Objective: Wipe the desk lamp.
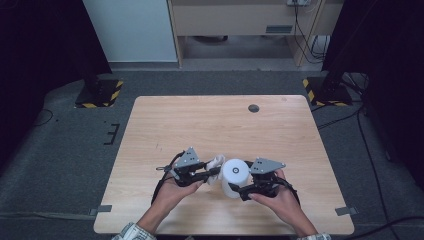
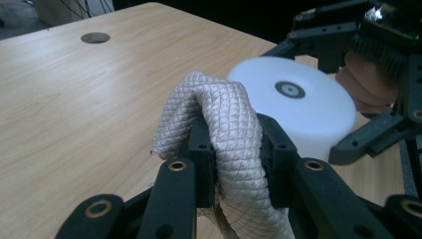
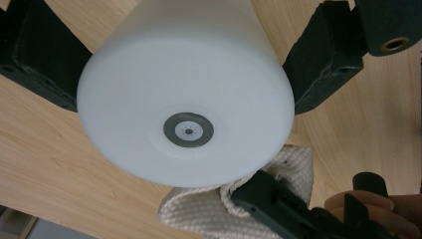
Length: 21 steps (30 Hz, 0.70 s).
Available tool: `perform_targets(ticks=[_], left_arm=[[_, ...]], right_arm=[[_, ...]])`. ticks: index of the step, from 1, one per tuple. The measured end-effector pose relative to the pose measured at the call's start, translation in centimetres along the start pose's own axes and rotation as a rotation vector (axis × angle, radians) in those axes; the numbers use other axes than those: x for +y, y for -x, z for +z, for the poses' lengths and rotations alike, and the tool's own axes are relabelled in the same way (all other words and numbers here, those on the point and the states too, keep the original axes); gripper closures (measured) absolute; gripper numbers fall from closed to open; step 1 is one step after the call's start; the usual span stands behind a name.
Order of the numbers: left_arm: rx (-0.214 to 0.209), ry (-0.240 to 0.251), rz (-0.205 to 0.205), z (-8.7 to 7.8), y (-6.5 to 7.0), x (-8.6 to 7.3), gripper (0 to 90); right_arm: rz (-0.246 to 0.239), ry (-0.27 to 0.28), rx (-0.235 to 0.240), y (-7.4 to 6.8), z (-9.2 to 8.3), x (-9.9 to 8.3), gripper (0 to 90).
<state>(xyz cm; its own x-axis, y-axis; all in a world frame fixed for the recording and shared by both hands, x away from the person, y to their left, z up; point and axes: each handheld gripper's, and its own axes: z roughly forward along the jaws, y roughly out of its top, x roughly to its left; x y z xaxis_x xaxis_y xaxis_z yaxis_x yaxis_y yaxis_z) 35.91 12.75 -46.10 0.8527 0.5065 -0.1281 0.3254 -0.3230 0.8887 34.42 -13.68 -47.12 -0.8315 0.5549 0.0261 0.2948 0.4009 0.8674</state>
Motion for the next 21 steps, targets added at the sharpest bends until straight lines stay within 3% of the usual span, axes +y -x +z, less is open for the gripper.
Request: perform_targets(ticks=[6, 11, 14, 17, 21], left_arm=[[0.011, -0.08, 0.007, 1.2, -0.2, -1.2, 71.2], [0.023, -0.184, 0.006, 3.0, -0.3, -3.0, 71.3], [0.024, -0.206, 0.012, 3.3, -0.1, -3.2, 71.3], [0.023, -0.176, 0.007, 3.0, 0.0, -2.8, 71.2], [0.012, -0.058, 0.008, 1.2, 0.3, -1.2, 71.2]], right_arm=[[-0.002, -0.002, -0.003, -0.1, 0.0, 0.0, 9.4], [0.0, 0.0, -0.002, 0.0, 0.0, 0.0, 9.4], [0.001, 0.0, -0.006, 0.0, 0.0, 0.0, 9.4], [0.0, 0.0, -0.009, 0.1, -0.1, -0.1, 9.4], [-0.001, 0.001, -0.01, 0.1, -0.1, -0.1, 9.4]])
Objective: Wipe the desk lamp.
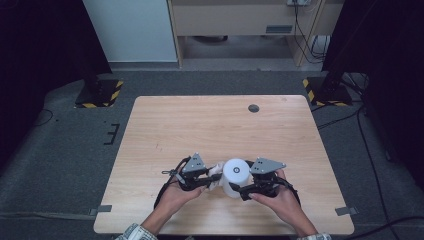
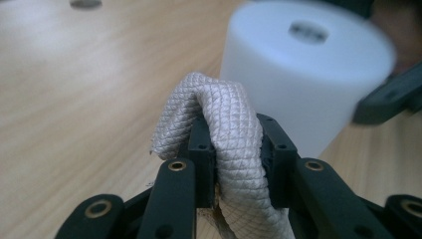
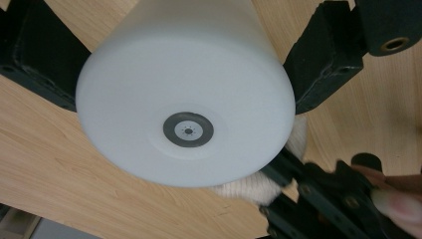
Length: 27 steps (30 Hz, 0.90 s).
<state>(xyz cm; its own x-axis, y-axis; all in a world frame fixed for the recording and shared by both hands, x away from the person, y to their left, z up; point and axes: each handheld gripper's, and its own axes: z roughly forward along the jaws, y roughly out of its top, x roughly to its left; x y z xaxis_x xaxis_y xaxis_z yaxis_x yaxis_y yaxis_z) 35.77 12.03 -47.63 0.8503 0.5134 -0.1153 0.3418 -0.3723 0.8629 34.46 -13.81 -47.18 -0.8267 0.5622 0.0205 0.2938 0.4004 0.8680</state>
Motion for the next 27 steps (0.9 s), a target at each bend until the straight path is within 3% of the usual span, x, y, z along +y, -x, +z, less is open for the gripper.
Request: perform_targets(ticks=[4, 9, 13, 14, 17, 21, 27], left_arm=[[0.001, 0.039, 0.002, -0.7, 0.2, 0.7, 71.2], [-0.003, 0.036, -0.006, -0.5, 0.0, 0.5, 71.2], [-0.001, -0.006, -0.005, 0.3, -0.4, -0.1, 71.2], [0.003, -0.036, 0.001, 0.7, -0.5, -0.5, 71.2], [0.0, -0.048, 0.003, 0.9, -0.6, -0.7, 71.2], [-0.001, -0.026, 0.0, 0.5, -0.6, -0.4, 71.2], [-0.001, 0.049, -0.032, -0.3, -1.2, 0.7, 71.2]], right_arm=[[-0.001, -0.001, -0.002, 0.0, 0.0, 0.0, 9.4], [-0.002, -0.002, -0.002, -0.1, 0.0, 0.0, 9.4], [-0.005, -0.001, 0.003, -0.1, 0.0, 0.0, 9.4], [-0.01, -0.001, 0.008, -0.2, 0.0, 0.0, 9.4], [-0.013, 0.001, 0.013, -0.3, 0.0, 0.0, 9.3], [-0.008, 0.004, 0.02, -0.2, 0.1, -0.1, 9.4], [-0.012, 0.01, 0.032, -0.4, 0.2, -0.1, 9.3]])
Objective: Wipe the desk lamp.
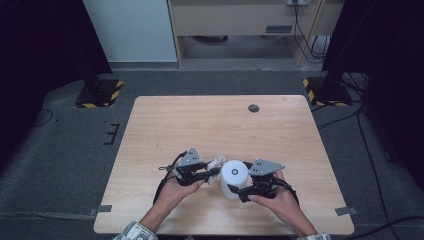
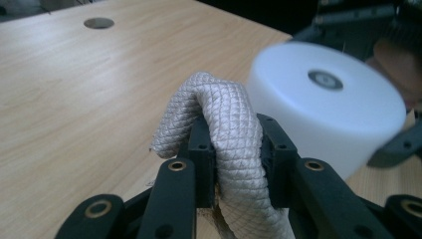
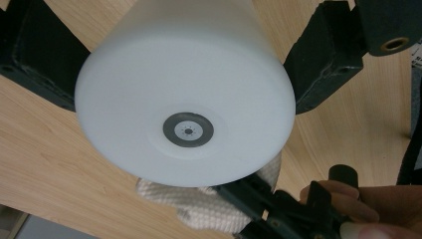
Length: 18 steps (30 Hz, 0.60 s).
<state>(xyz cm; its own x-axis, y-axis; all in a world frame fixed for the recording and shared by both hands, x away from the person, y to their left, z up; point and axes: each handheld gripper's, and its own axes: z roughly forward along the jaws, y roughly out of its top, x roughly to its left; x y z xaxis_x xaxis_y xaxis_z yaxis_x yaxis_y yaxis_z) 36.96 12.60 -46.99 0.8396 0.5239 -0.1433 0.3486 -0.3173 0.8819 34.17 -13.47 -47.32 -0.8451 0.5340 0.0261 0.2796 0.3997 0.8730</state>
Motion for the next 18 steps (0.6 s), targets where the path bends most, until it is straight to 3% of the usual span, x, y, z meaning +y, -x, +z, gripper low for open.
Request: perform_targets(ticks=[10, 18], left_arm=[[0.002, 0.004, -0.016, 0.31, -0.48, 0.53, 71.1], [-0.002, -0.001, -0.009, 0.46, -0.51, 0.6, 71.1]], right_arm=[[0.017, 0.016, 0.001, 0.05, 0.12, -0.1, 7.8], [0.001, 0.014, -0.047, -0.62, -0.5, 0.03, 5.0]])
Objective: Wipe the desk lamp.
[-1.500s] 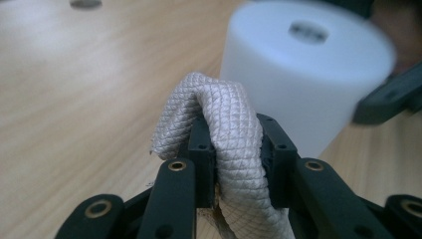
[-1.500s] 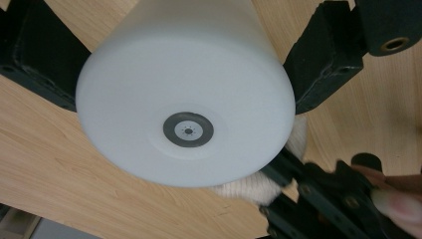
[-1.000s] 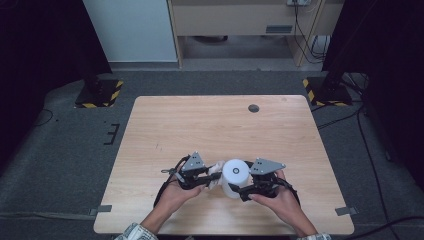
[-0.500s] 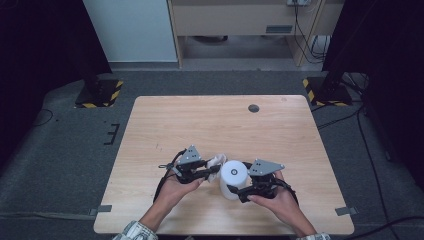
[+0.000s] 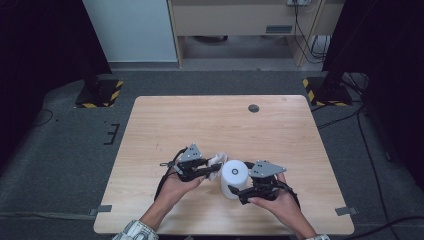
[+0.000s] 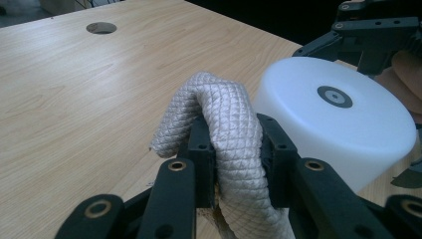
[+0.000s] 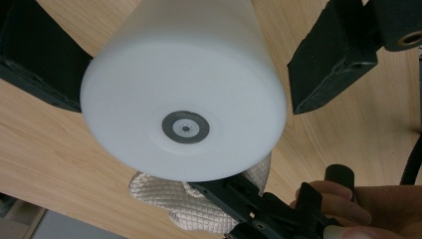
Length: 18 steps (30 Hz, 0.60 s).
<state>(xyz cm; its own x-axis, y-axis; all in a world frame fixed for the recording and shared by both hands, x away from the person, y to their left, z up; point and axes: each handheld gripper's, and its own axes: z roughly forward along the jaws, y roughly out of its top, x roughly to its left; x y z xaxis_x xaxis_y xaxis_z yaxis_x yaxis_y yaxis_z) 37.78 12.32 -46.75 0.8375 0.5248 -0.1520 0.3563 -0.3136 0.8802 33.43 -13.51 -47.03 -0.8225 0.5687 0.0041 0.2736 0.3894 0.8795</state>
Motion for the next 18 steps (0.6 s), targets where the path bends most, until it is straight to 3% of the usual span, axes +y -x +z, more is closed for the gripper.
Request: perform_targets(ticks=[7, 18], left_arm=[[-0.009, 0.013, 0.003, 0.02, -0.26, 0.79, 71.1], [-0.022, -0.01, -0.007, 0.79, -0.69, 0.12, 71.2]], right_arm=[[0.006, 0.007, 0.003, 0.15, -0.05, 0.12, 9.6], [-0.017, 0.014, 0.054, -0.65, 0.31, 0.29, 9.7]])
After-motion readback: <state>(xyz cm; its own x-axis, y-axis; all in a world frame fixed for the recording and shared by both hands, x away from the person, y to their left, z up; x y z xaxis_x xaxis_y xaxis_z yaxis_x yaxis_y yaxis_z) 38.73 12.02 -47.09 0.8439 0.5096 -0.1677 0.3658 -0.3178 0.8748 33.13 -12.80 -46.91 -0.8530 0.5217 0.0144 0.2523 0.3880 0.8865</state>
